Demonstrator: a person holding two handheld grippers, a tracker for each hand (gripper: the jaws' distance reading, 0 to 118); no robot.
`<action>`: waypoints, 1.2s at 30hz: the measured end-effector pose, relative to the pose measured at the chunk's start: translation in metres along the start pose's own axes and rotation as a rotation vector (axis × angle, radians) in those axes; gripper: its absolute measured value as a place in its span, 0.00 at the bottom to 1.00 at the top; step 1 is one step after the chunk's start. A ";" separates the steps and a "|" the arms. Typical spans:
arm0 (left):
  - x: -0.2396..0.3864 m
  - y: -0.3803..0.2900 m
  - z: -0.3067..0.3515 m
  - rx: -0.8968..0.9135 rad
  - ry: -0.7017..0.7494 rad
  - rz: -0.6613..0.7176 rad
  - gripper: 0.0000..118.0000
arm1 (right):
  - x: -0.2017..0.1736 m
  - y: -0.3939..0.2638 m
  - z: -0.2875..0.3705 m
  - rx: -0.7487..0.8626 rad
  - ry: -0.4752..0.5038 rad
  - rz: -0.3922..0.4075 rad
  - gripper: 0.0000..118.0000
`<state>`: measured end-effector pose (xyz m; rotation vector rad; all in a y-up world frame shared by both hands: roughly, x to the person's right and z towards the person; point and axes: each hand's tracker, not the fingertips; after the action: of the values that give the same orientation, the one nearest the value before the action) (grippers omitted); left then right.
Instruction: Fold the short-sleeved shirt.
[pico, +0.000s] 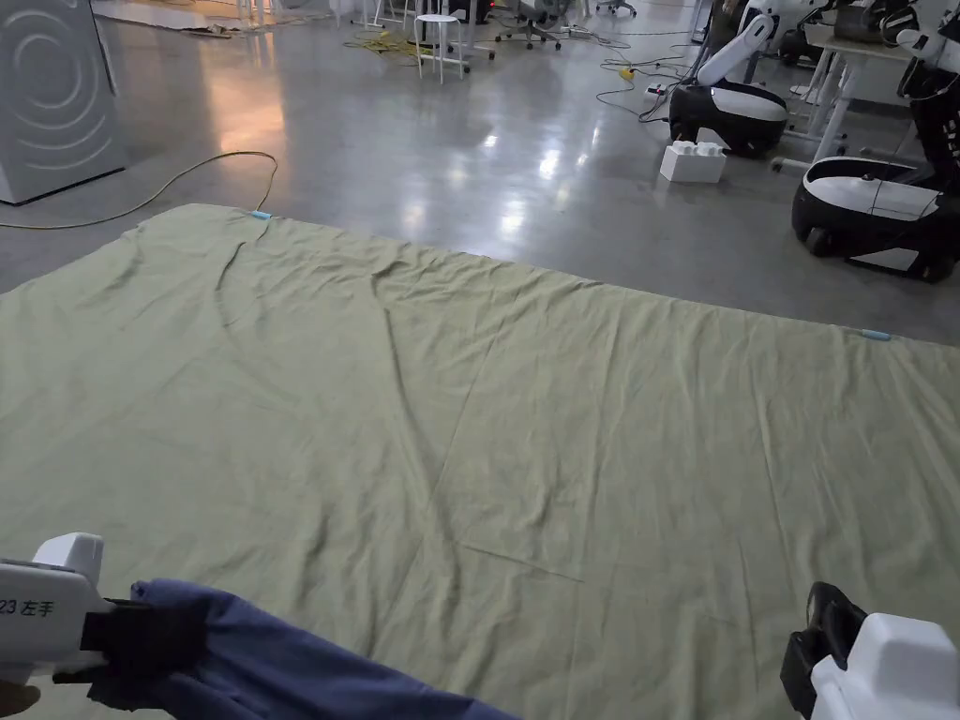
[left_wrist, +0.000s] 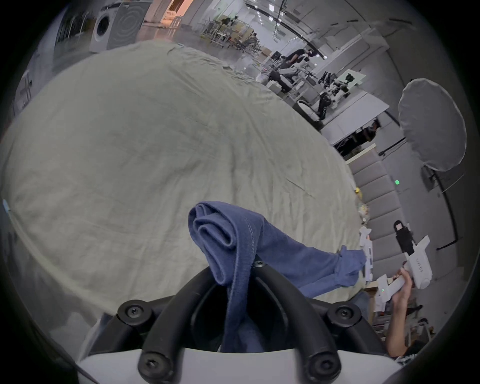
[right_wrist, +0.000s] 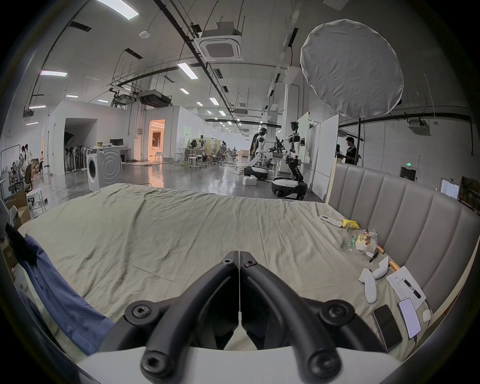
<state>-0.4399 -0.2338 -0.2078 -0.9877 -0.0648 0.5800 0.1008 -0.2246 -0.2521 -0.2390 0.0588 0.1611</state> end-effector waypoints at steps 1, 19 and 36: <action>0.010 -0.003 0.000 0.001 0.008 0.000 0.08 | 0.001 0.000 0.000 0.001 0.001 -0.001 0.01; 0.152 -0.050 -0.073 -0.144 -0.165 -0.107 0.08 | 0.016 -0.015 0.009 -0.015 -0.007 -0.055 0.01; 0.206 -0.114 -0.189 -0.241 0.086 -0.163 0.13 | 0.030 -0.024 0.018 -0.036 -0.035 -0.073 0.01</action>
<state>-0.1576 -0.3250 -0.2654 -1.2282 -0.1397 0.3845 0.1348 -0.2390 -0.2309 -0.2733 0.0122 0.0939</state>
